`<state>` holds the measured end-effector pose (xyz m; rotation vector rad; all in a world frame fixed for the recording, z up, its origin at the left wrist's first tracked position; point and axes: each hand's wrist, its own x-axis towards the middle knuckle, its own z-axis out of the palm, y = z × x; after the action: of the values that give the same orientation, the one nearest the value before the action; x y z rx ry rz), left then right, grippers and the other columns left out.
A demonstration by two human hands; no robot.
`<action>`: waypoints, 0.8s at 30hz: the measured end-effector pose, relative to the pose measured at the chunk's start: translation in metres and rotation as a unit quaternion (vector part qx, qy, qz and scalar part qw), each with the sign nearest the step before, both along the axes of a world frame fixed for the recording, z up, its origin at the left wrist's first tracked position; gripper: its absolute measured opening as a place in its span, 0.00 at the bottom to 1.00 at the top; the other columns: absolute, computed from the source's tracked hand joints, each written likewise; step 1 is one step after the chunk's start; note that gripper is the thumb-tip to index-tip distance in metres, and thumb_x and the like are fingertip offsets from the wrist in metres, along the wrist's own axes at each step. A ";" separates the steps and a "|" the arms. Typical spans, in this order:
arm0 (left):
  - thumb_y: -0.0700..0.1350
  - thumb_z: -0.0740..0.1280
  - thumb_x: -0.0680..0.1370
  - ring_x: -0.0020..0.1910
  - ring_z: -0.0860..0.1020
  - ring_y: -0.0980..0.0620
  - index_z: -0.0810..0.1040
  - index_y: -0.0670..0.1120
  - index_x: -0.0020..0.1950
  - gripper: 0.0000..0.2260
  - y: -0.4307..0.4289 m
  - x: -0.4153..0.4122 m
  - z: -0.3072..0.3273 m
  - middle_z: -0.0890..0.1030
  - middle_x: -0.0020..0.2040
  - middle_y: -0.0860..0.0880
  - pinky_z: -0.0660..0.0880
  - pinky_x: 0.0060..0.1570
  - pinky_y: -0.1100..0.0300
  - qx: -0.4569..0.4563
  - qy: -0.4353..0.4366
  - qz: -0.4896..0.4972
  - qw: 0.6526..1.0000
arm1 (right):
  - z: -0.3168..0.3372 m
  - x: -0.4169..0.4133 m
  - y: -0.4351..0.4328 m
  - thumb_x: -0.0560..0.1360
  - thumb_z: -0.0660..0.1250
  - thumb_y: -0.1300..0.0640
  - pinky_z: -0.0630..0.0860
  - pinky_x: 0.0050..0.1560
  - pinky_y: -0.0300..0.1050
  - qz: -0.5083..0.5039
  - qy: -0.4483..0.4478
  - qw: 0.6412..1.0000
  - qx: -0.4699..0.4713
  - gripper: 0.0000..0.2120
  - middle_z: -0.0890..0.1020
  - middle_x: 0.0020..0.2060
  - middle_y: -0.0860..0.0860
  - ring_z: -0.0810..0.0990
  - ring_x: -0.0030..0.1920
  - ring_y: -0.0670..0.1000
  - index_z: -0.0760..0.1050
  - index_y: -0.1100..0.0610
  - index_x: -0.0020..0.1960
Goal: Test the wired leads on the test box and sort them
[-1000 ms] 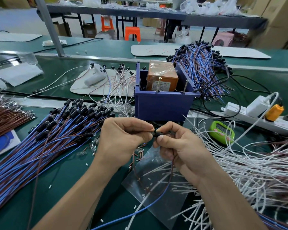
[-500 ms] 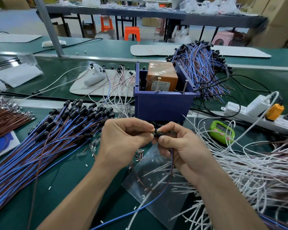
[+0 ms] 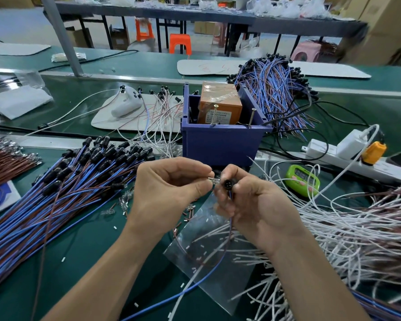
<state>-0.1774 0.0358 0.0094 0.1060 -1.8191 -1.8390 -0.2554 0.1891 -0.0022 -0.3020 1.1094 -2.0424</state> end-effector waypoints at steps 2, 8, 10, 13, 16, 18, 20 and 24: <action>0.29 0.78 0.67 0.40 0.87 0.53 0.88 0.47 0.44 0.13 0.002 0.001 0.000 0.88 0.40 0.48 0.81 0.42 0.65 -0.017 0.015 -0.022 1.000 | -0.001 -0.001 0.000 0.64 0.58 0.66 0.61 0.34 0.46 -0.002 0.006 1.000 0.002 0.10 0.75 0.33 0.58 0.67 0.30 0.52 0.75 0.59 0.43; 0.31 0.77 0.69 0.39 0.87 0.54 0.88 0.50 0.45 0.14 0.005 0.002 -0.005 0.88 0.41 0.53 0.81 0.42 0.66 -0.093 0.039 -0.011 0.995 | -0.006 -0.001 -0.002 0.62 0.59 0.67 0.60 0.35 0.47 -0.020 0.037 0.999 0.021 0.12 0.77 0.34 0.58 0.70 0.29 0.51 0.77 0.59 0.41; 0.32 0.78 0.69 0.40 0.87 0.55 0.88 0.51 0.45 0.14 0.003 0.002 -0.005 0.88 0.41 0.55 0.81 0.42 0.66 -0.122 0.035 0.011 0.992 | -0.006 -0.001 -0.003 0.60 0.60 0.67 0.60 0.34 0.46 -0.030 0.049 0.998 0.036 0.12 0.77 0.33 0.59 0.69 0.29 0.51 0.78 0.59 0.40; 0.31 0.78 0.69 0.40 0.87 0.57 0.88 0.53 0.45 0.16 0.002 0.003 -0.005 0.88 0.41 0.57 0.81 0.43 0.66 -0.156 0.033 0.023 0.987 | -0.005 0.000 -0.004 0.60 0.60 0.68 0.63 0.31 0.43 -0.037 0.067 0.996 0.047 0.12 0.77 0.31 0.59 0.72 0.28 0.50 0.79 0.58 0.37; 0.33 0.79 0.69 0.41 0.86 0.59 0.88 0.52 0.46 0.14 0.003 0.006 -0.003 0.87 0.43 0.60 0.81 0.44 0.67 -0.219 0.034 0.031 0.975 | -0.003 0.003 -0.005 0.62 0.59 0.70 0.64 0.29 0.41 -0.038 0.081 0.994 0.055 0.13 0.77 0.30 0.58 0.72 0.27 0.50 0.79 0.57 0.35; 0.35 0.79 0.69 0.43 0.86 0.61 0.88 0.52 0.47 0.13 0.003 0.008 -0.002 0.87 0.44 0.62 0.81 0.45 0.67 -0.256 0.035 0.038 0.965 | -0.003 0.003 -0.005 0.65 0.57 0.73 0.63 0.29 0.41 -0.047 0.092 0.992 0.069 0.16 0.77 0.30 0.58 0.69 0.28 0.50 0.78 0.57 0.35; 0.35 0.80 0.69 0.43 0.86 0.62 0.89 0.53 0.47 0.14 0.003 0.009 -0.002 0.87 0.45 0.63 0.81 0.46 0.67 -0.276 0.034 0.047 0.959 | -0.002 0.004 -0.006 0.66 0.57 0.75 0.62 0.29 0.42 -0.057 0.101 0.990 0.080 0.17 0.77 0.30 0.59 0.67 0.28 0.51 0.78 0.58 0.35; 0.34 0.80 0.69 0.42 0.85 0.63 0.89 0.53 0.46 0.14 0.002 0.008 -0.002 0.86 0.44 0.63 0.80 0.45 0.68 -0.286 0.028 0.063 0.956 | -0.001 0.006 -0.009 0.70 0.58 0.75 0.62 0.27 0.40 -0.065 0.113 0.987 0.093 0.19 0.78 0.30 0.59 0.68 0.28 0.50 0.79 0.55 0.35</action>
<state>-0.1696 0.0376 0.0076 -0.0450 -2.1707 -1.1585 -0.2499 0.1802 -0.0032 -0.3814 1.4827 -2.0355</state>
